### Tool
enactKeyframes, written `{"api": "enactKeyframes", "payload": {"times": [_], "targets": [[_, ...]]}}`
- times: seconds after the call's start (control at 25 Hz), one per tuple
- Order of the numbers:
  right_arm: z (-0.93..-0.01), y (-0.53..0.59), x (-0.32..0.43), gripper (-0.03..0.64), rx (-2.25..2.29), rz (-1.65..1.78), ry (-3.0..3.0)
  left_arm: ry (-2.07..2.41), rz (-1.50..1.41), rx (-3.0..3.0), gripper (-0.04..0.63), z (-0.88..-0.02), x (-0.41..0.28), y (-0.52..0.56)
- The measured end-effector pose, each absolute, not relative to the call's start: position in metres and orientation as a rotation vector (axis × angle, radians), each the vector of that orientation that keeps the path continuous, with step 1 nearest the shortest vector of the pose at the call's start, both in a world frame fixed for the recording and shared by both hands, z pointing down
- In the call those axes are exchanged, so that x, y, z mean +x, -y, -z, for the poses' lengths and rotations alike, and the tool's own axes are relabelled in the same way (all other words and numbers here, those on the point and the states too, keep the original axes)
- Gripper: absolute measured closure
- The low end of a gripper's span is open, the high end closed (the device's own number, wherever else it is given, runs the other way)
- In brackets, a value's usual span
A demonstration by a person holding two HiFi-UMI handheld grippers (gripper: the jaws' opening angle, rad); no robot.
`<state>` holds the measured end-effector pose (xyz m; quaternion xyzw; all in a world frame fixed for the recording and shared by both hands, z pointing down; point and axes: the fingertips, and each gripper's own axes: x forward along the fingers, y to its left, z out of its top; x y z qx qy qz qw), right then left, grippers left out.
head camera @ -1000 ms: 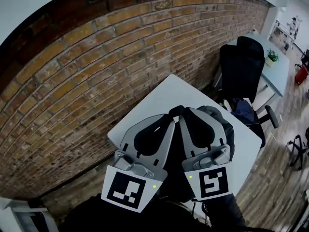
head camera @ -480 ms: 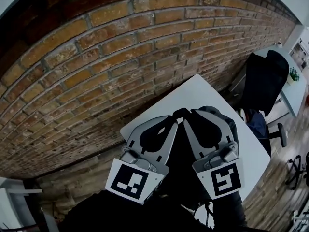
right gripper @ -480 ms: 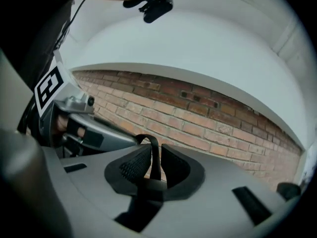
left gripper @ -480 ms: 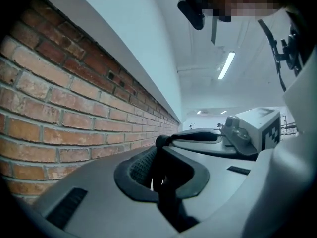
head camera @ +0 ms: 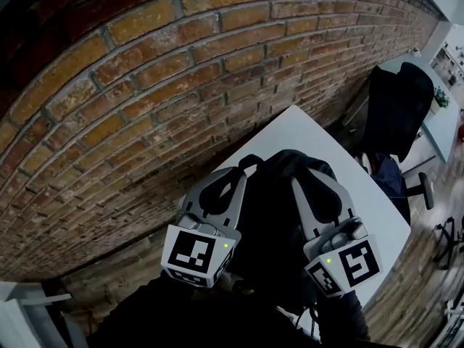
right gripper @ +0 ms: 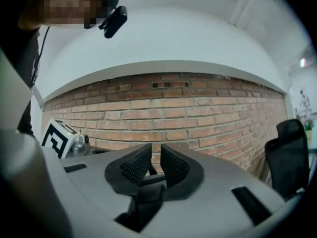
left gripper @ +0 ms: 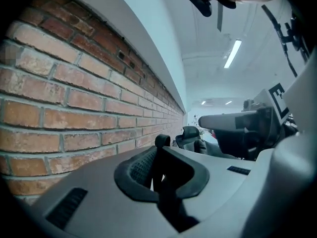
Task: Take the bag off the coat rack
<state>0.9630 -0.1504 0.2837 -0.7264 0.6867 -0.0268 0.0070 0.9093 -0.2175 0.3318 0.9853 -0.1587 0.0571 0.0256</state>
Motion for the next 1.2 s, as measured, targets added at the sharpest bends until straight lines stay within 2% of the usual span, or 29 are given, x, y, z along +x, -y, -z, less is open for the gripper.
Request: {"api": "enactKeyframes", "payload": {"times": [0.72, 1.2], "targets": [[-0.365, 0.198, 0.942, 0.557, -2.331, 0.298, -2.134, 0.353, -0.328, 2.993, 0.557, -0.418, 0.919, 0.268], [-0.38, 0.219, 0.953, 0.557, -2.309, 0.363, -2.146, 0.319, -0.483, 2.93, 0.557, -0.488, 0.929, 0.299]]}}
